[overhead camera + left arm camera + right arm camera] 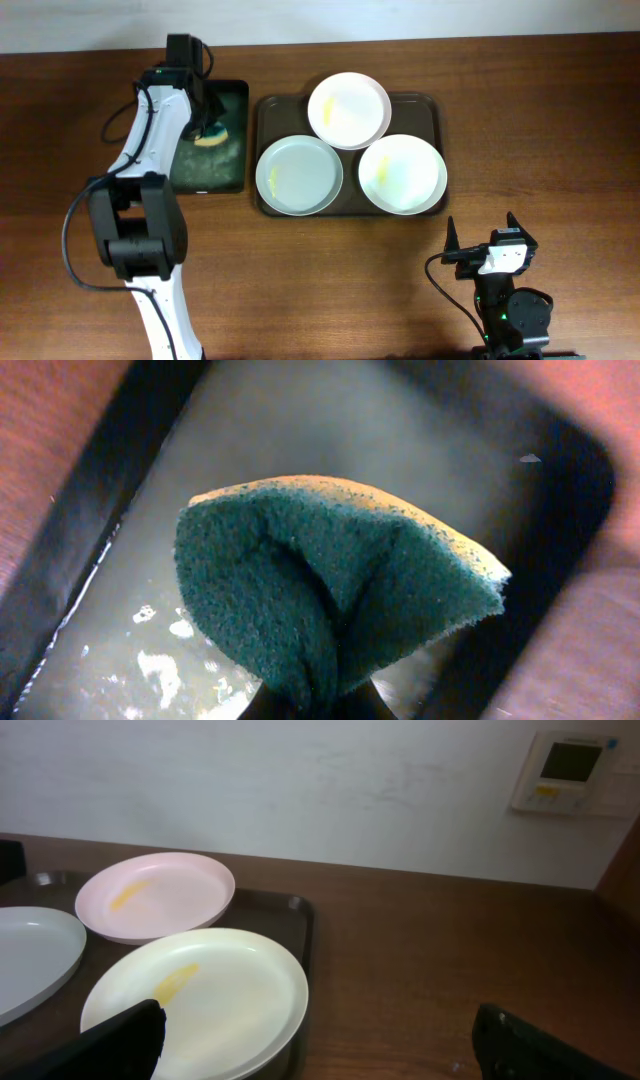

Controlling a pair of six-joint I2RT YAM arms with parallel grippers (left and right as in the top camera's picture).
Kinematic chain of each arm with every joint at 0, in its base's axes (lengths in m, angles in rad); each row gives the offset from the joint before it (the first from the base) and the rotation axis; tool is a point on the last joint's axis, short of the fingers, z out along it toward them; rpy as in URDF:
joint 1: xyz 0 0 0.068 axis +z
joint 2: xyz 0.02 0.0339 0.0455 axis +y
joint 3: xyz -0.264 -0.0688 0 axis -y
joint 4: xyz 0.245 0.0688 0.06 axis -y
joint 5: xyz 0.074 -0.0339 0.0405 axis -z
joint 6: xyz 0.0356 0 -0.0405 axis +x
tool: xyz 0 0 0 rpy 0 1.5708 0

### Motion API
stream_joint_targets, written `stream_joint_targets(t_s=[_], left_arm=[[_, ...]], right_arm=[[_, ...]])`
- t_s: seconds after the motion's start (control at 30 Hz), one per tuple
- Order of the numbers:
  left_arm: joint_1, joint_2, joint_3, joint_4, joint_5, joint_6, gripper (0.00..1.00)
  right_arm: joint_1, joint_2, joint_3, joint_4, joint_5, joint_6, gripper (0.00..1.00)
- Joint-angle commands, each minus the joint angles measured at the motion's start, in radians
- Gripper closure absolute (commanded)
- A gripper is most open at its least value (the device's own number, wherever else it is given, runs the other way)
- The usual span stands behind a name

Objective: Clean dirty plates on tray and stack at the side

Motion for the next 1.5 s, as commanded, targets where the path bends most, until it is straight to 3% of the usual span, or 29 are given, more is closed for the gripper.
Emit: stream_joint_targets(t_s=[0.0,0.13,0.47,0.63,0.77,0.83,0.9,1.13,1.47], left_arm=[[0.037,0.013,0.012,0.002,0.071,0.026,1.0],[0.052,-0.053,0.046,-0.003,0.279,0.072,1.0],[0.062,-0.007,-0.004,0.005,0.245,0.072,1.0],[0.089,-0.087,0.041,0.006,0.302,0.072,1.0],[0.084,-0.171,0.044,0.006,0.297,0.093,1.0],[0.069,-0.175,0.039,0.002,0.211,0.112,1.0],[0.054,-0.152,-0.006,0.02,0.123,0.086,1.0],[0.045,-0.01,-0.096,0.053,0.114,0.087,1.0],[0.046,-0.198,-0.031,0.023,0.098,0.124,1.0]], right_arm=[[0.007,-0.006,-0.009,-0.003,0.012,0.005,0.02],[0.007,-0.006,-0.009,-0.003,0.012,0.005,0.02],[0.007,-0.006,-0.009,-0.003,0.012,0.005,0.02],[0.007,-0.006,-0.009,-0.003,0.012,0.005,0.02],[0.007,-0.006,-0.009,-0.003,0.012,0.005,0.02],[0.007,-0.006,-0.009,-0.003,0.012,0.005,0.02],[0.007,-0.006,-0.009,-0.003,0.012,0.005,0.02],[0.007,-0.006,-0.009,-0.003,0.012,0.005,0.02],[0.007,-0.006,-0.009,-0.003,0.012,0.005,0.02]])
